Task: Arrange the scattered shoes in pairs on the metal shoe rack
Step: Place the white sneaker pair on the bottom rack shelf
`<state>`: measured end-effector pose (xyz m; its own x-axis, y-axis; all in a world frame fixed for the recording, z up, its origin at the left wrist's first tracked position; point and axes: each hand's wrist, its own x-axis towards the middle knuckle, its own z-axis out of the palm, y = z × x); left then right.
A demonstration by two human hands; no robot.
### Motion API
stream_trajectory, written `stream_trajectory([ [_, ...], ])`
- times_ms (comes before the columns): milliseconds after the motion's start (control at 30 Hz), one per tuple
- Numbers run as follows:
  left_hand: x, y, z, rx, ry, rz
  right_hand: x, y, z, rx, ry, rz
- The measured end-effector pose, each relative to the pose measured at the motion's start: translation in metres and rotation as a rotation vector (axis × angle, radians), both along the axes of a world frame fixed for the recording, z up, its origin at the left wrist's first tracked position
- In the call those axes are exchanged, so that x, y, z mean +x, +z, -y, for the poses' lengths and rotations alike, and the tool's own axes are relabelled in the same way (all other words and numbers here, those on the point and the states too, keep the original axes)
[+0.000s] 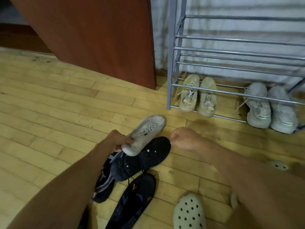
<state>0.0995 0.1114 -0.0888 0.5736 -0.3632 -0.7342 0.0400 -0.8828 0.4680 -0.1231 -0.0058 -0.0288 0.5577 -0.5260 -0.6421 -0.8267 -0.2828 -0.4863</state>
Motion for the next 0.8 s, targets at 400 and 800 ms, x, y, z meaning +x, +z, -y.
stream_trajectory([
  [400,-0.096,0.148,-0.045,-0.593,0.166,-0.352,-0.026,0.117,-0.049,-0.001,-0.171,0.224],
  [800,-0.185,0.317,-0.027,-0.867,-0.221,-0.052,-0.116,0.272,-0.057,-0.169,-0.353,0.751],
])
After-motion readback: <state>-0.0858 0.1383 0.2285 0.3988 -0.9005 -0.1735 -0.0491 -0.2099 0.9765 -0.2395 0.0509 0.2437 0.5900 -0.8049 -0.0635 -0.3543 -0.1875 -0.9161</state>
